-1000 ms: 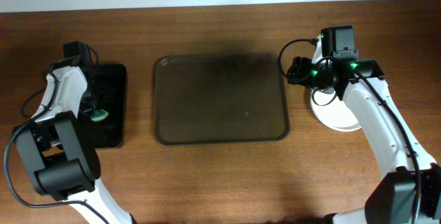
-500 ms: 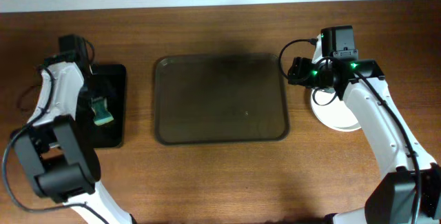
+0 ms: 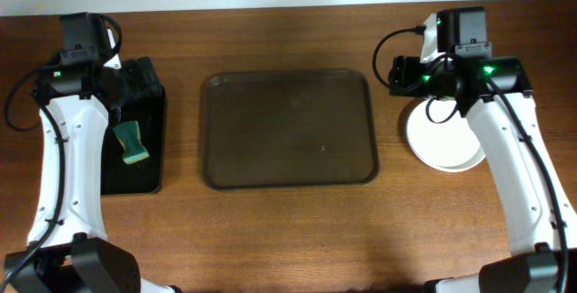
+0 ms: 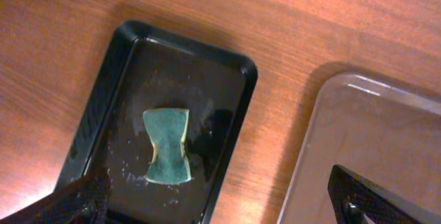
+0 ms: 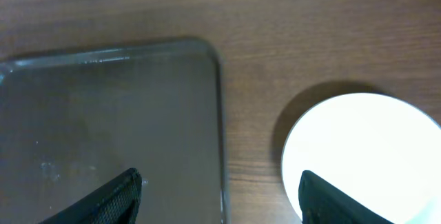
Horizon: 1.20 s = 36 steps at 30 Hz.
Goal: Clean dirty plates on tray and stack at the side
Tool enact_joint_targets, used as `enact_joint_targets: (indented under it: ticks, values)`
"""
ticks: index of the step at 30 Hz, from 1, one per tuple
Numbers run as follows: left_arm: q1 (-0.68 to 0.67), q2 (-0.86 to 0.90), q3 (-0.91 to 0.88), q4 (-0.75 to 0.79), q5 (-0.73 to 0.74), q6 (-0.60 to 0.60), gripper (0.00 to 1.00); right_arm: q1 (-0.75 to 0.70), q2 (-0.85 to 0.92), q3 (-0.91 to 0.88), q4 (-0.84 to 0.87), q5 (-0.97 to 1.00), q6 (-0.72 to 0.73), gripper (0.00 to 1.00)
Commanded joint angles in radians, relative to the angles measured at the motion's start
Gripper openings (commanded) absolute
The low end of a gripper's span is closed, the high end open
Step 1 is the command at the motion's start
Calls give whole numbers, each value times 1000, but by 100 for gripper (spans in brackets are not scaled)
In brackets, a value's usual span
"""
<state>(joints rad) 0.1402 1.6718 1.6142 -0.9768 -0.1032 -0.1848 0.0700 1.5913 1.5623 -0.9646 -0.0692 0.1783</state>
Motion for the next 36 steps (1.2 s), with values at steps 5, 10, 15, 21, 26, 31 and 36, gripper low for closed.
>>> enact_joint_targets:
  ticks: [5, 10, 15, 21, 26, 31, 36]
  values:
    - [-1, -7, 8, -5, 10, -5, 99, 0, -86, 79, -45, 81, -26, 76]
    - [-1, -7, 8, -5, 10, -5, 99, 0, -127, 80, -46, 81, -25, 77]
    - [-1, -7, 8, -5, 10, -5, 99, 0, -203, 80, -71, 81, -25, 82]
    - [-1, -7, 8, -5, 10, -5, 99, 2, -299, 80, -125, 66, -24, 98]
    - [-1, -7, 8, -5, 10, -5, 99, 2, -298, 80, -156, 111, -25, 98]
    - [-1, -7, 8, -5, 10, -5, 99, 2, -298, 79, -155, 107, -30, 98]
    - [-1, -7, 8, -5, 10, -5, 99, 2, -287, 53, -129, 96, -98, 98]
